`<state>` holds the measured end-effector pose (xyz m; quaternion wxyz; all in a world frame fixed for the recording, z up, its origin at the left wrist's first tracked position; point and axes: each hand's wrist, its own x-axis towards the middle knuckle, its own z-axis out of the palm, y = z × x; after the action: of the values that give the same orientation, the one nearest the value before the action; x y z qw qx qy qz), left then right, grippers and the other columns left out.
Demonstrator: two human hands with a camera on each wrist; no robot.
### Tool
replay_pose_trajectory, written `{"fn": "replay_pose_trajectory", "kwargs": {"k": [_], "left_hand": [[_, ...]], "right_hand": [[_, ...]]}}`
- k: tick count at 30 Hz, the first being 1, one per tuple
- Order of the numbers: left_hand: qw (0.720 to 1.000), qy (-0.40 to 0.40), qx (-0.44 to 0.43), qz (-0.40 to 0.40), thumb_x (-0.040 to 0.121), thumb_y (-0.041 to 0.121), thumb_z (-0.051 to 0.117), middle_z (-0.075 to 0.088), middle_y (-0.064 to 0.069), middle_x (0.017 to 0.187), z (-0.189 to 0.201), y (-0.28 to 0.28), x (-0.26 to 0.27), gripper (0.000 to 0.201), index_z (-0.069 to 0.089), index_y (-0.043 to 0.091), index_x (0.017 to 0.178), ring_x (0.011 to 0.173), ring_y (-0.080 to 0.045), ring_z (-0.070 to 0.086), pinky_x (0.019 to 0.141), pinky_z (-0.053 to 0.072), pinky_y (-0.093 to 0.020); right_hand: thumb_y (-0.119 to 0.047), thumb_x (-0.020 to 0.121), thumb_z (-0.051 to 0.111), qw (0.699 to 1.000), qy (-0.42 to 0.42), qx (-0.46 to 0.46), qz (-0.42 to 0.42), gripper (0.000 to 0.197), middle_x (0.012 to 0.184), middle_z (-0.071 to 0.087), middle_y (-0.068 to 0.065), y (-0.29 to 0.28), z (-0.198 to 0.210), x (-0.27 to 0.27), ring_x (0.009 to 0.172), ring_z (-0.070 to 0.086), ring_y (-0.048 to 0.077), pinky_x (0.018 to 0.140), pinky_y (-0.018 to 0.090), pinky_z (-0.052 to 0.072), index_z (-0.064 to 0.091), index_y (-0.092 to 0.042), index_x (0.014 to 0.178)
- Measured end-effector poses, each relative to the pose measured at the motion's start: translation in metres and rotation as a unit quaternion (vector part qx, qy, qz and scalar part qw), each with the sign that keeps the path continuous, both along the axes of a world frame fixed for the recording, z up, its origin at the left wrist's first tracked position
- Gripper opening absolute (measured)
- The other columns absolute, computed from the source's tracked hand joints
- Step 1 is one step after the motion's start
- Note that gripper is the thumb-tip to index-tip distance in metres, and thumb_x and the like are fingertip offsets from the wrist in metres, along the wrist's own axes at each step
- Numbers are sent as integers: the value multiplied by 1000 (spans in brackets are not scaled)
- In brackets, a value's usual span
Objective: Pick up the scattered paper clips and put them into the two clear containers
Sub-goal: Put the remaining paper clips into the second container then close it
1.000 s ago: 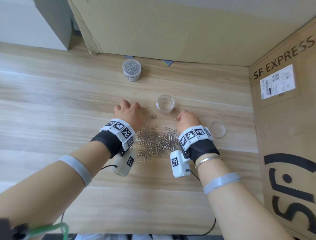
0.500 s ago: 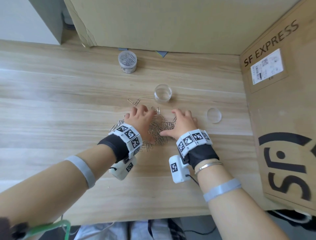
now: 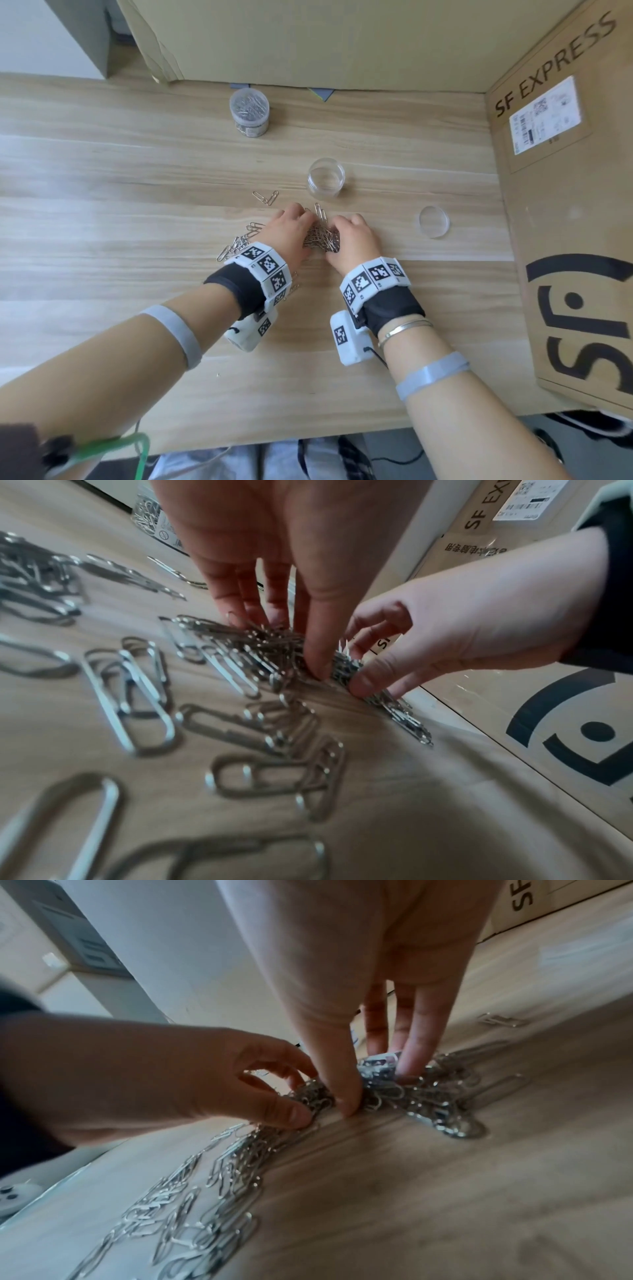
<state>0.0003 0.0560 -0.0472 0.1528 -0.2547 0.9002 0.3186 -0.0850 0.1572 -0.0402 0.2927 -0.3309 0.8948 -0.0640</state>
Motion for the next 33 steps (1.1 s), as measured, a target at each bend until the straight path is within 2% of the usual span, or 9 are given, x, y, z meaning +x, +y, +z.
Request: {"fn": "replay_pose_trajectory", "kwargs": {"k": [3,7,12,15,19,22,28,33], "left_hand": [[1000,8,18,9,82,19,64,50,-13,119,-1,0,-5,47,49,12,127,108,-33,54,91,42,-36],[999,14,36,35,81,14,62,56,-13,111,-2,-2,-11,38,55,11,118,101,-30,58,80,43,-32],[997,22,54,60,82,17,62,61,-14,105,1,-9,-16,32,60,9,112,98,-31,58,79,43,-31],[997,28,48,54,83,19,62,63,-16,103,7,-13,-20,28,62,7,108,98,-31,58,79,41,-32],[996,47,47,62,83,13,60,67,-15,104,22,-25,-26,23,63,5,105,97,-30,61,79,42,-31],[994,65,45,77,83,11,59,69,-15,101,36,-37,-35,20,63,5,102,94,-30,61,74,41,-29],[990,72,39,111,84,8,56,68,-18,104,49,-57,-60,24,63,4,106,97,-32,60,70,36,-28],[992,56,19,112,83,10,57,68,-17,104,45,-64,-63,24,64,4,105,97,-32,60,71,38,-29]], "right_hand": [[-12,78,62,1000,15,-8,15,36,121,55,2,-4,1,-2,106,57,25,78,26,41,58,-19,113],[-10,80,59,1000,12,-20,20,30,113,63,3,-8,6,-8,106,58,23,78,24,40,62,-17,109],[-13,82,60,1000,-4,-17,-4,29,99,69,7,-14,13,-13,95,62,28,77,30,48,65,-22,109],[-15,82,62,1000,-11,-28,-7,28,93,71,7,-18,22,-18,90,64,26,75,28,48,66,-20,109],[-16,82,65,999,-10,-54,1,24,84,69,6,-29,40,-27,85,63,24,70,24,44,68,-18,106],[-15,81,65,997,0,-83,5,23,91,72,8,-42,51,-35,87,65,24,76,29,52,69,-18,103],[-14,77,64,994,20,-103,-8,17,87,72,10,-71,54,-57,84,65,28,75,34,55,70,-14,93],[-15,79,65,996,14,-84,-21,22,95,71,8,-77,44,-64,89,65,26,77,32,54,68,-15,101]]}}
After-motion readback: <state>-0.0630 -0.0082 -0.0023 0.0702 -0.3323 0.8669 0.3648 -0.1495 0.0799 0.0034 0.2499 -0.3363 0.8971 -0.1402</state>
